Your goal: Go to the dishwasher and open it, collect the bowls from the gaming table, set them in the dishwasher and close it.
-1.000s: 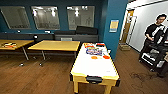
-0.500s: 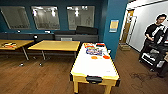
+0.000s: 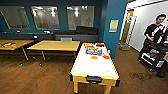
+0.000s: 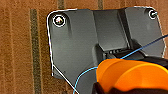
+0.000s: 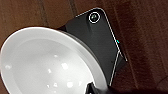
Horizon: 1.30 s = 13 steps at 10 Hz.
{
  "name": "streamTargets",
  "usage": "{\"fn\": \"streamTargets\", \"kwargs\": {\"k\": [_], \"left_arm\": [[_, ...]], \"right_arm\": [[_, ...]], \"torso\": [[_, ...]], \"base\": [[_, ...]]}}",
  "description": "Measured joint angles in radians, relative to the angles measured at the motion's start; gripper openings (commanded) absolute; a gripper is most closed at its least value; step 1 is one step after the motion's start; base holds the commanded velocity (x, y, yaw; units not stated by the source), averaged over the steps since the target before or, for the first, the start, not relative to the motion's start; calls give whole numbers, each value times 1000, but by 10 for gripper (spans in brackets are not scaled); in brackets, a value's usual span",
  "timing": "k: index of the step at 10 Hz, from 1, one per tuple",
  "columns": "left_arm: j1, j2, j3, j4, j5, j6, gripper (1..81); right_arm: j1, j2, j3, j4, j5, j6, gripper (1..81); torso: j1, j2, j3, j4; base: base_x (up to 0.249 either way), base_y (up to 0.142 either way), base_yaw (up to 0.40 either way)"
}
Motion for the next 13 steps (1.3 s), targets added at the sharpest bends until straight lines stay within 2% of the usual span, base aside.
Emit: {"fn": "streamTargets", "kwargs": {"k": [7, 13], "left_arm": [[3, 5, -5, 3, -1, 1, 10], [0, 45, -38, 6, 0, 1, 10]], "right_arm": [[-11, 11, -7, -3, 2, 0, 10], [-11, 34, -26, -13, 3, 0, 10]], "torso": [[0, 0, 0, 0], [0, 0, 0, 0]], "base": [[0, 0, -395], [0, 0, -396]]}}
